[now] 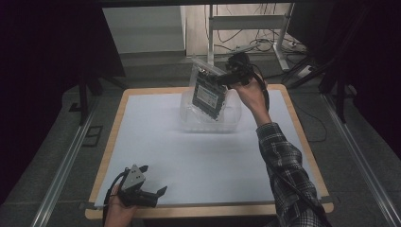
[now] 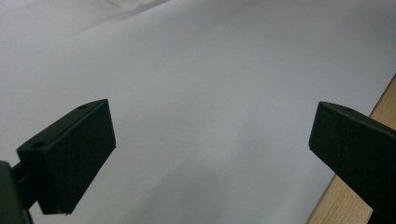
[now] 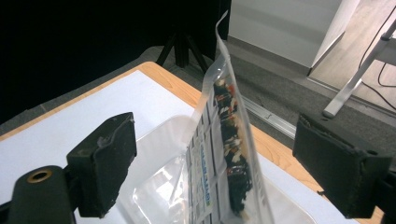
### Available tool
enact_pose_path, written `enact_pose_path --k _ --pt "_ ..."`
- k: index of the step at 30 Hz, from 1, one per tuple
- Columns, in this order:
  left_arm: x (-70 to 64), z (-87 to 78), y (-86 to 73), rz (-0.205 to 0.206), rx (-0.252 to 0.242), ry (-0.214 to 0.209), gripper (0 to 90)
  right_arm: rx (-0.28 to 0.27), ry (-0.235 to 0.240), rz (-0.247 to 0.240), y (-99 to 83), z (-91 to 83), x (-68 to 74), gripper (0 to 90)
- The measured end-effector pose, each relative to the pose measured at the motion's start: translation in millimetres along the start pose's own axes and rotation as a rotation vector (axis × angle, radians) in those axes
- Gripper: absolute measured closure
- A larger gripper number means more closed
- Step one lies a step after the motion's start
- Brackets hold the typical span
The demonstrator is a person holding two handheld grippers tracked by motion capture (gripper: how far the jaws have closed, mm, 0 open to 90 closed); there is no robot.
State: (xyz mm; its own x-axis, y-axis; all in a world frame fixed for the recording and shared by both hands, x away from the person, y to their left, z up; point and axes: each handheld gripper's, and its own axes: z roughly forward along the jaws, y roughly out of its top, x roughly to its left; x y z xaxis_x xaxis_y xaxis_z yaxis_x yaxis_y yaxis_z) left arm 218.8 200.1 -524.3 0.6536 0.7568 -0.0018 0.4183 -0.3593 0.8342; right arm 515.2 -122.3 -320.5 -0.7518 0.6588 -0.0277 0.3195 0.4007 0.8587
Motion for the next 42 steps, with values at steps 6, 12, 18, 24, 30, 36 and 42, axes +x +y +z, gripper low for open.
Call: enact_pose_path --k 6,12,18,24,30,36,42 --pt "-0.3 -0.2 0.2 -0.002 0.001 0.001 0.3 -0.003 0.003 -0.009 -6.0 -8.6 3.3 12.4" --pt "-0.6 0.2 0.2 0.005 0.004 0.006 0.3 -0.006 0.006 -0.012 -11.8 -15.6 4.7 11.9" --pt "-1.6 -0.2 0.5 0.017 0.001 0.012 0.3 -0.006 0.009 -0.027 -22.5 -21.9 7.8 11.4" --pt "-1.5 -0.6 0.5 0.015 0.0 0.013 0.3 -0.003 0.015 -0.029 -29.9 -25.8 9.7 11.1" --pt "-1.9 -0.8 0.6 0.019 -0.002 0.014 0.3 -0.003 0.022 -0.027 -36.5 -30.8 10.4 11.1" --pt "-2.5 -0.7 0.8 0.022 -0.002 0.015 0.3 -0.01 0.024 -0.034 -41.8 -38.5 14.0 10.0" --pt "-2.9 -0.7 1.0 0.025 0.0 0.017 0.3 -0.014 0.029 -0.04 -49.1 -47.4 17.3 9.9"
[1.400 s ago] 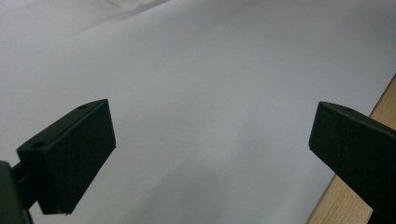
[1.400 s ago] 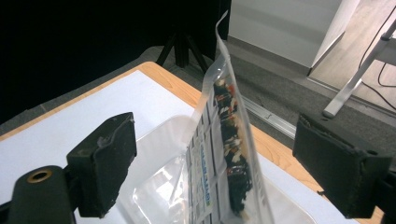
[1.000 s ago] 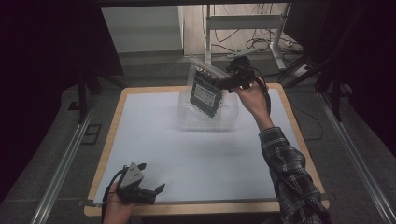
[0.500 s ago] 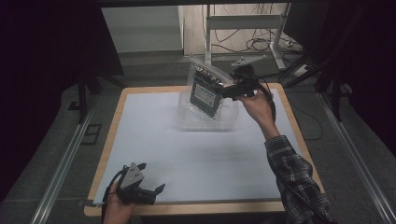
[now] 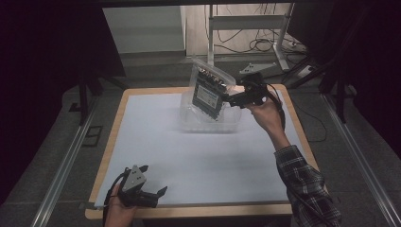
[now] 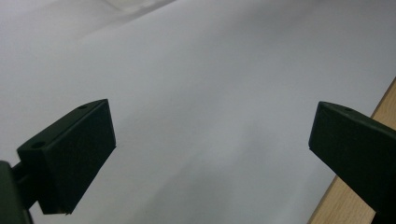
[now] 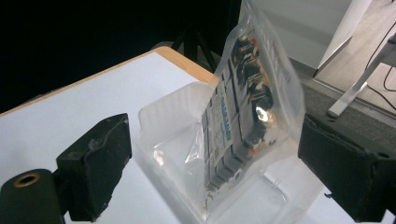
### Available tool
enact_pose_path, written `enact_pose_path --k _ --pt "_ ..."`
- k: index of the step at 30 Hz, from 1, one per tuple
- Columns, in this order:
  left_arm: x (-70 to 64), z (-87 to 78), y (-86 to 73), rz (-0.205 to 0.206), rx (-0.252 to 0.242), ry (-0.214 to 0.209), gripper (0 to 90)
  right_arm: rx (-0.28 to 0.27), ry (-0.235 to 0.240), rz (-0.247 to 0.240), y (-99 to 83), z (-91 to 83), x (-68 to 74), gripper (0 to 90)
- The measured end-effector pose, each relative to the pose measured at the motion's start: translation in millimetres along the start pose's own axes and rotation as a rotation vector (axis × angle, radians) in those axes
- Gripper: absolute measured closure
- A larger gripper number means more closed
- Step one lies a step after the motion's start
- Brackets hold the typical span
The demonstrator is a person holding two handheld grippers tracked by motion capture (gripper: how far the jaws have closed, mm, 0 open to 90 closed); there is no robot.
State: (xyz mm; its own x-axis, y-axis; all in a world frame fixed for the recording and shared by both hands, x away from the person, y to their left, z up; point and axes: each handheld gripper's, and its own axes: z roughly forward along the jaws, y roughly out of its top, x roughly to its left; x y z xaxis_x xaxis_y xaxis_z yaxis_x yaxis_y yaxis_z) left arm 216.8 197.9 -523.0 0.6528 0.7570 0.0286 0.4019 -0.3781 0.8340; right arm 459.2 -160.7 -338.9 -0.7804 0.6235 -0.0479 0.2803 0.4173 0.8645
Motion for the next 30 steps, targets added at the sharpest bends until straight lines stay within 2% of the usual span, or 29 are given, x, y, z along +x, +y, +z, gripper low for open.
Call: enact_pose_path --k 18,30 --pt "-0.7 0.6 0.1 0.004 0.002 -0.001 0.4 0.016 0.009 0.002 -30.1 -15.0 8.3 7.3" --pt "-0.9 1.1 0.1 0.007 0.004 0.001 0.3 0.035 0.001 -0.014 -47.0 -25.2 18.1 5.6"
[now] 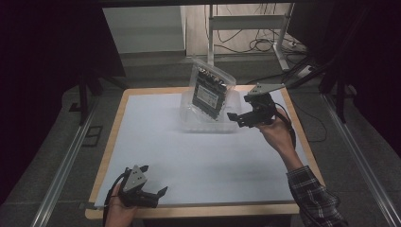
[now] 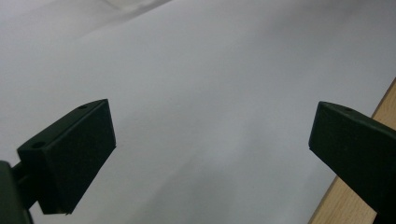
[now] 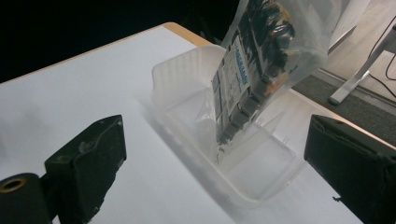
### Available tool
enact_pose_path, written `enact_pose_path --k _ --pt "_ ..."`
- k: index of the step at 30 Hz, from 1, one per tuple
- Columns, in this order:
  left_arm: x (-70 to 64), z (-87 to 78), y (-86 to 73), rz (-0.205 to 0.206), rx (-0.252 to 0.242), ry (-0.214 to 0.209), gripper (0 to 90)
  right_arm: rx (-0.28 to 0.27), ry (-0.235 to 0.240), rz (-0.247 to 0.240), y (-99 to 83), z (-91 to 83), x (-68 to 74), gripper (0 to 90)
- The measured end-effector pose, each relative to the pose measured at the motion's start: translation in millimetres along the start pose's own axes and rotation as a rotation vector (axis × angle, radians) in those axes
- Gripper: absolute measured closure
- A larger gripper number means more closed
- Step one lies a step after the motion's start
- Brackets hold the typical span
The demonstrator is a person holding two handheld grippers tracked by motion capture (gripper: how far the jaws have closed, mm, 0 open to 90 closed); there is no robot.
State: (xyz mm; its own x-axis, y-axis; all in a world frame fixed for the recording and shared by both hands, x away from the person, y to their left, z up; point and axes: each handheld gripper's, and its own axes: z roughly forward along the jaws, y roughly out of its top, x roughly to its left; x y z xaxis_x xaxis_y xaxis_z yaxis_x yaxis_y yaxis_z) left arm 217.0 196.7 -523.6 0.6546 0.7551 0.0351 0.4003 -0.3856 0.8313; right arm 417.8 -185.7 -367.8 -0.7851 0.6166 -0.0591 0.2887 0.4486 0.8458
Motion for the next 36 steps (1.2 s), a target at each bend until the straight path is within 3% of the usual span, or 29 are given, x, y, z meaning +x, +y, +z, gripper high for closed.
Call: enact_pose_path --k 23,30,36 --pt "-0.9 1.2 0.0 0.01 0.007 0.004 0.3 0.015 0.014 -0.01 -31.1 -21.8 28.5 1.5" --pt "-0.8 1.2 0.0 0.01 0.008 0.005 0.3 -0.027 0.009 -0.005 -46.6 -27.2 35.6 1.4" --pt "-1.2 1.2 0.2 0.012 0.008 0.003 0.3 -0.027 0.007 -0.005 -55.7 -32.0 36.9 1.3"
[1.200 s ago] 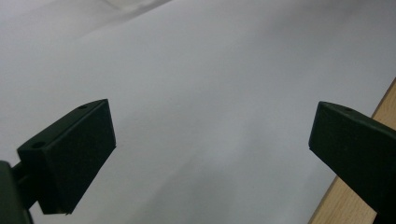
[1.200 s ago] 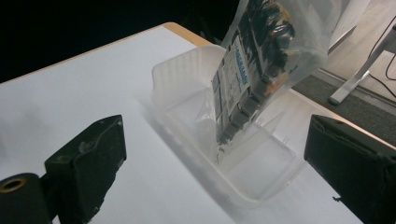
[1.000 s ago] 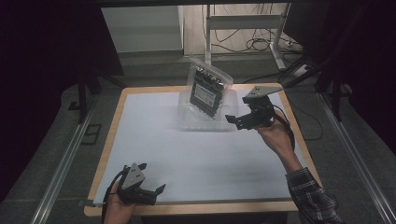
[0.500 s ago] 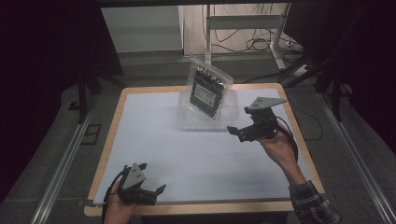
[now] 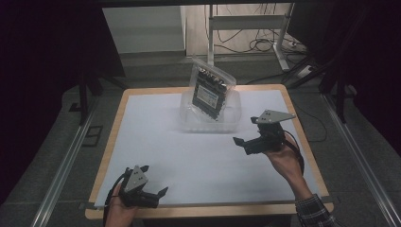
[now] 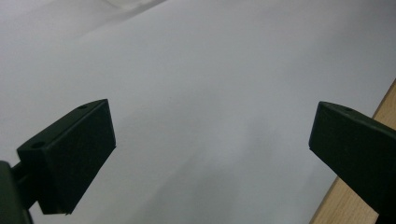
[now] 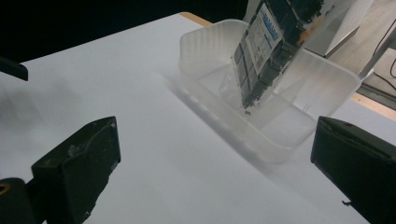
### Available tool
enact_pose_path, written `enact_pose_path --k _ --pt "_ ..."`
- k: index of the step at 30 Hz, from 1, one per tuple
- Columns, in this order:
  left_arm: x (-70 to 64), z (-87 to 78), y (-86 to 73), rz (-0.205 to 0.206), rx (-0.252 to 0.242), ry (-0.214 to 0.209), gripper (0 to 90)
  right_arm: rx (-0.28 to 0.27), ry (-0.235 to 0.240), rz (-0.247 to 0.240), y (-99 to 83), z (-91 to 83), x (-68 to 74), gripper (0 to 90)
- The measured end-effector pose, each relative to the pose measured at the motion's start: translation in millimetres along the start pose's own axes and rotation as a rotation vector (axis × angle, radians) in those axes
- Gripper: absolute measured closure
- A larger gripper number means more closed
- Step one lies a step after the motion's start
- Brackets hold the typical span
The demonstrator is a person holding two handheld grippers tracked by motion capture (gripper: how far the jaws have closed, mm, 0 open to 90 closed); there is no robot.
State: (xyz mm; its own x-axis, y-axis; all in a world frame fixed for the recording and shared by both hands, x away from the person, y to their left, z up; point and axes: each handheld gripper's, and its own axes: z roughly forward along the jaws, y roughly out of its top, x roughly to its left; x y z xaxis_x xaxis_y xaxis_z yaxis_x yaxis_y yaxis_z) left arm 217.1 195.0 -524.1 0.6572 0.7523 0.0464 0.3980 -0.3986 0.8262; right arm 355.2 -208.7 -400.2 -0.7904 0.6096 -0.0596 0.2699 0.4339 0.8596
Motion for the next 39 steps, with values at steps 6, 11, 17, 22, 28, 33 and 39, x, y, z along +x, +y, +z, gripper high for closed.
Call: enact_pose_path --k 6,11,17,22,28,33,39 --pt "0.5 -0.7 0.1 -0.005 -0.004 -0.005 0.2 0.019 -0.012 -0.002 -12.0 -4.8 0.2 1.3" --pt "0.7 -1.0 0.2 -0.007 -0.007 -0.006 0.3 0.032 -0.022 0.004 -21.1 -10.4 -0.6 1.1" --pt "1.3 -1.4 0.1 -0.011 -0.009 -0.001 0.2 0.037 -0.03 0.023 -31.0 -19.5 -0.9 1.1" --pt "3.7 -3.1 -0.5 -0.037 -0.026 0.009 0.0 0.042 -0.037 0.032 -38.6 -27.6 1.5 1.1" --pt "3.2 -3.0 0.1 -0.033 -0.024 0.011 0.0 0.05 -0.05 0.038 -48.7 -39.8 5.3 1.2" --pt "3.5 -2.8 0.1 -0.038 -0.025 0.013 0.0 0.047 -0.049 0.048 -54.5 -50.9 9.6 1.2" --pt "4.1 -2.9 -0.1 -0.043 -0.024 0.013 0.0 0.037 -0.071 0.031 -63.7 -60.0 16.0 1.4"
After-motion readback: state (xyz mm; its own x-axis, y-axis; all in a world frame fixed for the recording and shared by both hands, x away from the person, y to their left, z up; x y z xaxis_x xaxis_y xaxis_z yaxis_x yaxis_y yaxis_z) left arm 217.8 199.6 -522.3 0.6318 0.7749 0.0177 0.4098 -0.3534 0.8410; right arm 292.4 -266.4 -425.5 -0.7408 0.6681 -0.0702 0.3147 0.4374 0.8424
